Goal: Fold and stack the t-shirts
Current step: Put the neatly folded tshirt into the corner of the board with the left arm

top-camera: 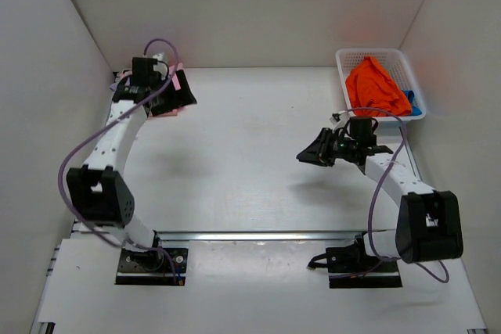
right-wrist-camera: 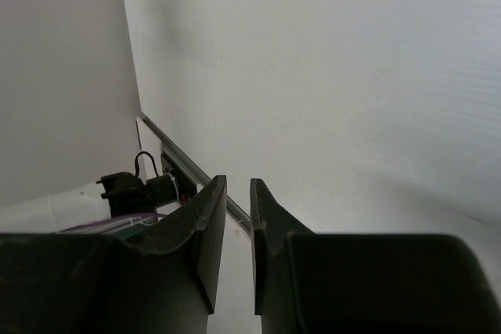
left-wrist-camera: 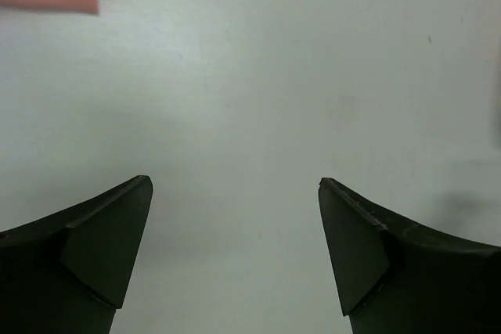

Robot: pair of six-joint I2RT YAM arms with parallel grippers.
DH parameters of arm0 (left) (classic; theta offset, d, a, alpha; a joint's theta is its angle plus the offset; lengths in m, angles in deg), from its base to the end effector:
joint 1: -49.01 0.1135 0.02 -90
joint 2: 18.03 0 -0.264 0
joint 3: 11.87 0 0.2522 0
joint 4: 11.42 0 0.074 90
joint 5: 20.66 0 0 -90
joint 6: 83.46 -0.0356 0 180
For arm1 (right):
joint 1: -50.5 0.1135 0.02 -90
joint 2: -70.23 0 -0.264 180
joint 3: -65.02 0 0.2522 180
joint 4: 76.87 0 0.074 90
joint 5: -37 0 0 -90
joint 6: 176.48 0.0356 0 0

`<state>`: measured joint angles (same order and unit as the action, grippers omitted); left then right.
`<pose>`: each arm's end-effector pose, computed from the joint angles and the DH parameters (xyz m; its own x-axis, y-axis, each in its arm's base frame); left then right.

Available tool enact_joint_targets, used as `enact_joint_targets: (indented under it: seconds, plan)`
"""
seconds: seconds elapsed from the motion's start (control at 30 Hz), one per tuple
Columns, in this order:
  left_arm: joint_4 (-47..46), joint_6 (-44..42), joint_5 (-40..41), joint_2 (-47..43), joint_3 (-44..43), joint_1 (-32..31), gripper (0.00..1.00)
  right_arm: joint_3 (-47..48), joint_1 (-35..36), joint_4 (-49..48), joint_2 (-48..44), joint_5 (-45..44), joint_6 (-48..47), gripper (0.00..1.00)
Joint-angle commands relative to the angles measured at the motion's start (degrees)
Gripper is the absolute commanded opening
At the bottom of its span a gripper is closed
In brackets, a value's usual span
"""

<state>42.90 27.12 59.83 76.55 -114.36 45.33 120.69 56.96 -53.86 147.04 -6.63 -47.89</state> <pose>0.3650 -0.0294 0.3323 -0.7389 -0.2999 -0.6034 -0.0884 0.9309 -0.3544 0.2611 0.0555 0.2109 -0.9113 0.3299 -0.2464 -0.0323 0.5391 0.8416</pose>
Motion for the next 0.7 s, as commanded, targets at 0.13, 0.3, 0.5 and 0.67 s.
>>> enact_joint_targets:
  seconds: [0.13, 0.3, 0.5, 0.67]
  plan:
    - [-4.6, 1.21, -5.23, -20.57, 21.9, -4.93, 0.99, -4.64, -4.09, 4.1, -10.28, -0.67, -4.31, 0.16]
    - [-3.82, 1.39, -3.93, -27.43, 29.13, -5.9, 0.99, -7.89, -2.07, 2.96, -15.55, -1.63, -2.82, 0.16]
    - [-4.08, 1.04, -4.37, -32.09, 32.47, -5.02, 0.99, -11.49, -0.31, 2.26, -19.69, -2.34, -0.71, 0.16]
    - [-3.65, 1.39, -4.81, -32.28, 33.0, -5.46, 0.98, -12.56, -0.57, 2.43, -23.46, -2.78, 0.08, 0.17]
